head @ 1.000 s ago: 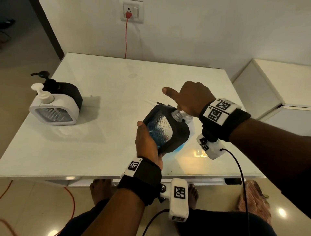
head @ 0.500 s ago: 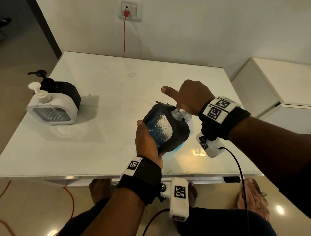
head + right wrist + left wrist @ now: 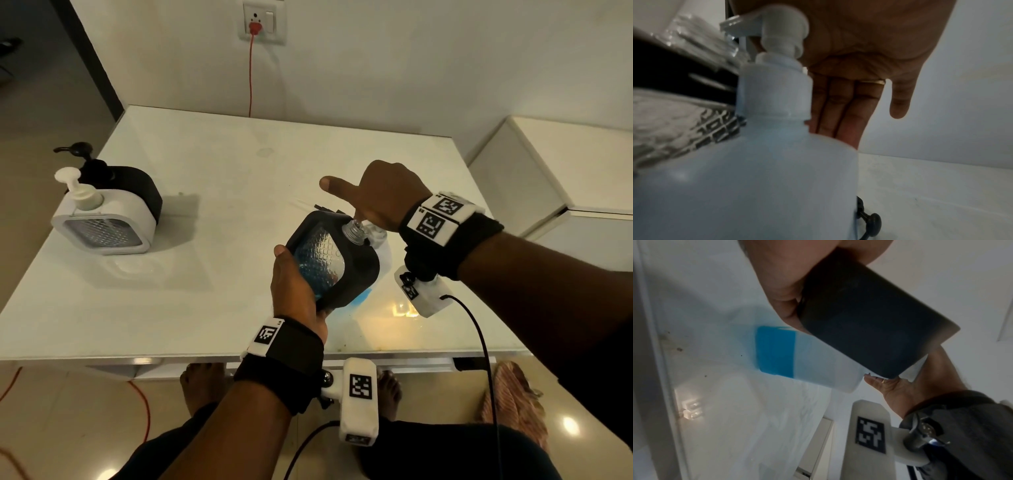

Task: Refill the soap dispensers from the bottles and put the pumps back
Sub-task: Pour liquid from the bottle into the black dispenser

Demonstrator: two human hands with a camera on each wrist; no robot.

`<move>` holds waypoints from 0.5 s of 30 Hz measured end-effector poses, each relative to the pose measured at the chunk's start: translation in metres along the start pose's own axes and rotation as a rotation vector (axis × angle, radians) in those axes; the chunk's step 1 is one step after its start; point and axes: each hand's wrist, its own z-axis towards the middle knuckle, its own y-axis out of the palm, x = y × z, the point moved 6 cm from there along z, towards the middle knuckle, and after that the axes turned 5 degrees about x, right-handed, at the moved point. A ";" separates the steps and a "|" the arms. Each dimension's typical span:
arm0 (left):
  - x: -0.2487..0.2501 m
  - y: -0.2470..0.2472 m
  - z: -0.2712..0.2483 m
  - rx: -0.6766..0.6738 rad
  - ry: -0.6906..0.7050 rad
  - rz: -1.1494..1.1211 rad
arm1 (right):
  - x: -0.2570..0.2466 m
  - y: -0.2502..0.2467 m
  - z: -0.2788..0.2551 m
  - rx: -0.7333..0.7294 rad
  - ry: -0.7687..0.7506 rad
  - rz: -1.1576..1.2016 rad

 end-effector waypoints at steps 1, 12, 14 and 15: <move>0.000 0.000 0.000 0.000 0.003 0.000 | -0.001 0.000 0.000 0.009 0.000 -0.011; 0.000 0.001 -0.001 -0.001 -0.001 -0.004 | 0.000 -0.001 -0.002 -0.047 0.010 0.061; 0.000 0.002 -0.001 -0.005 -0.004 -0.012 | -0.001 -0.001 -0.002 -0.021 0.005 0.038; 0.001 0.002 -0.001 -0.008 -0.002 -0.014 | -0.001 -0.001 -0.001 -0.005 0.003 0.021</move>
